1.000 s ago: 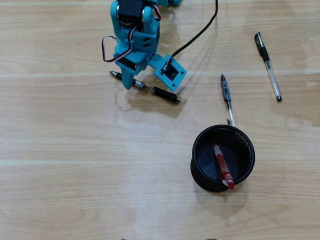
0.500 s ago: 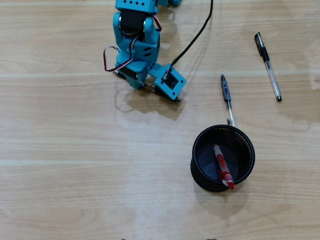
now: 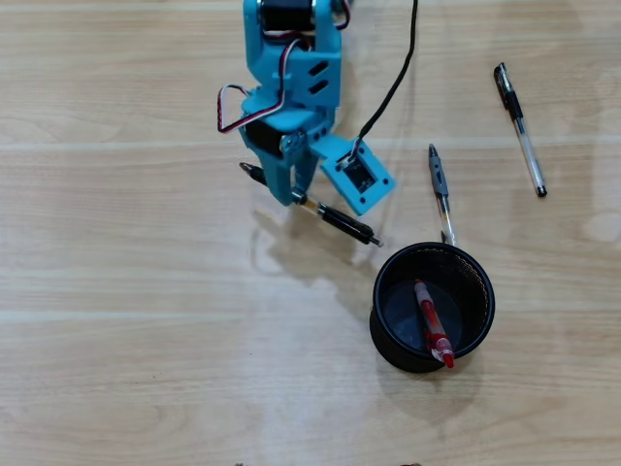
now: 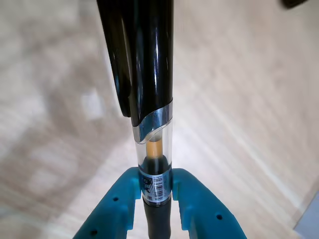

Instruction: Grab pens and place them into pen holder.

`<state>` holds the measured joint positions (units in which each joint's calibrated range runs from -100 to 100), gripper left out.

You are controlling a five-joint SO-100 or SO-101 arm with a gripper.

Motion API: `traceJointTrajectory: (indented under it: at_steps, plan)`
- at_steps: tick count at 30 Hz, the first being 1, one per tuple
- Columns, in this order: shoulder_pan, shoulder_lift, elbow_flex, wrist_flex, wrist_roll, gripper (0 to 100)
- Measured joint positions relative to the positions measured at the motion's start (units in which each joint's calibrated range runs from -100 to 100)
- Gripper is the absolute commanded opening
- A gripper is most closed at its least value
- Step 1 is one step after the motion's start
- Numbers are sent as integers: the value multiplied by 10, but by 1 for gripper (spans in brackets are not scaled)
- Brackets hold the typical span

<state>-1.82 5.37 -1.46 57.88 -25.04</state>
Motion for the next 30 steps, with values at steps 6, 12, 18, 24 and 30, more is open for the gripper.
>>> traceJointTrajectory:
  at_steps: [6,12,18,24,30]
  plan:
    - [-46,-1,-119,-60,-107,2]
    - [-90,60,-105,-334,-224,2]
    - [-131,147,-86,-504,-277,2]
    - [-152,194,-71,-537,-291,7]
    - [-153,197,-45,-562,-274,11]
